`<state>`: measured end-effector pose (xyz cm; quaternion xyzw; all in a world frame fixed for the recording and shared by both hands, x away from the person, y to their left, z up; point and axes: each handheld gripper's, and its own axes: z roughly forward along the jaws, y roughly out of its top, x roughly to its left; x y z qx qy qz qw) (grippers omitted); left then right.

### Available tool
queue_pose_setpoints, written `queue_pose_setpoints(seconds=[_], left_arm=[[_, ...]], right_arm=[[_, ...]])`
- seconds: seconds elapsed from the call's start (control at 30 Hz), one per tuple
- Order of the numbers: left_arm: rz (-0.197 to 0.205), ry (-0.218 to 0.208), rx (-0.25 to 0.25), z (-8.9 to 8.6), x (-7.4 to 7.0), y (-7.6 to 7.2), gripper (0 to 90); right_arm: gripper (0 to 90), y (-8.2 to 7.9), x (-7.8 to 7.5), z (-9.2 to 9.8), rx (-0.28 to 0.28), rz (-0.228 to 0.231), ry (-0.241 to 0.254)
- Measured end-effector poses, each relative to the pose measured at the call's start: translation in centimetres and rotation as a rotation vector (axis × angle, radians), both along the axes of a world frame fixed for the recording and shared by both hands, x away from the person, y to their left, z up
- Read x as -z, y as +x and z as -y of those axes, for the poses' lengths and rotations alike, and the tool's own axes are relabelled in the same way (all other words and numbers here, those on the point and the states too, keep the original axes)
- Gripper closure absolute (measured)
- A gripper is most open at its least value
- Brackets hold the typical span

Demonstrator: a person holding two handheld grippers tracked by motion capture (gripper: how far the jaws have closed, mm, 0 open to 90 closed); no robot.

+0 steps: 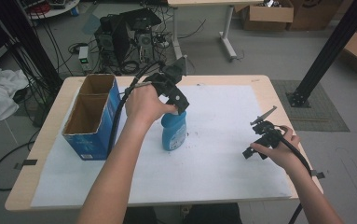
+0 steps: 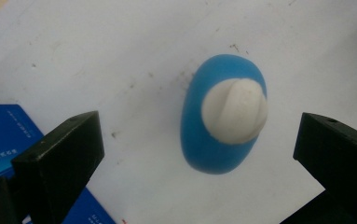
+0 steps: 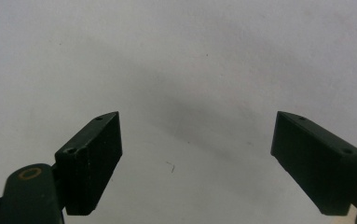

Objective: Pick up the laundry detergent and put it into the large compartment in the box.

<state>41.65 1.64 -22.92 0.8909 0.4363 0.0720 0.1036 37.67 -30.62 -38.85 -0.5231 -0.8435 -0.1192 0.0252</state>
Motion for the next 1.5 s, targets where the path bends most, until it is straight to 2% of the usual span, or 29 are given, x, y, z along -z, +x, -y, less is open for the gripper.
queue_pose_setpoints(seconds=[0.2, 0.43, 0.7, 0.97, 1.0, 1.27, 1.5], left_arm=[[0.0, 0.026, 0.032, 0.8, 0.7, 0.2, 2.1], [-0.002, 0.031, 0.061, 1.5, 1.8, 0.3, 2.1], [-0.025, 0.044, 0.082, 1.9, 2.9, 0.5, 2.1], [-0.035, 0.076, 0.102, 2.3, 3.7, 0.7, 1.9], [-0.037, 0.091, 0.11, 2.4, 4.0, 0.7, 1.8], [-0.056, 0.087, 0.112, 2.6, 5.2, 1.0, 1.6], [-0.065, 0.087, 0.119, 2.5, 5.6, 1.1, 2.0]], right_arm=[[16.4, -0.1, 0.0, 0.0, -0.008, 0.003, -0.003], [16.4, -0.1, 0.1, 0.0, -0.003, 0.0, 0.002], [16.4, -0.1, 0.4, 0.0, -0.009, -0.003, -0.002], [16.4, -0.1, 0.5, -0.1, -0.008, -0.003, 0.001], [16.4, 0.0, 0.5, -0.1, -0.008, -0.005, 0.001], [16.4, -0.1, 0.7, 0.0, -0.018, -0.003, 0.0], [16.4, 0.0, 0.7, -0.1, -0.01, -0.005, 0.001]])
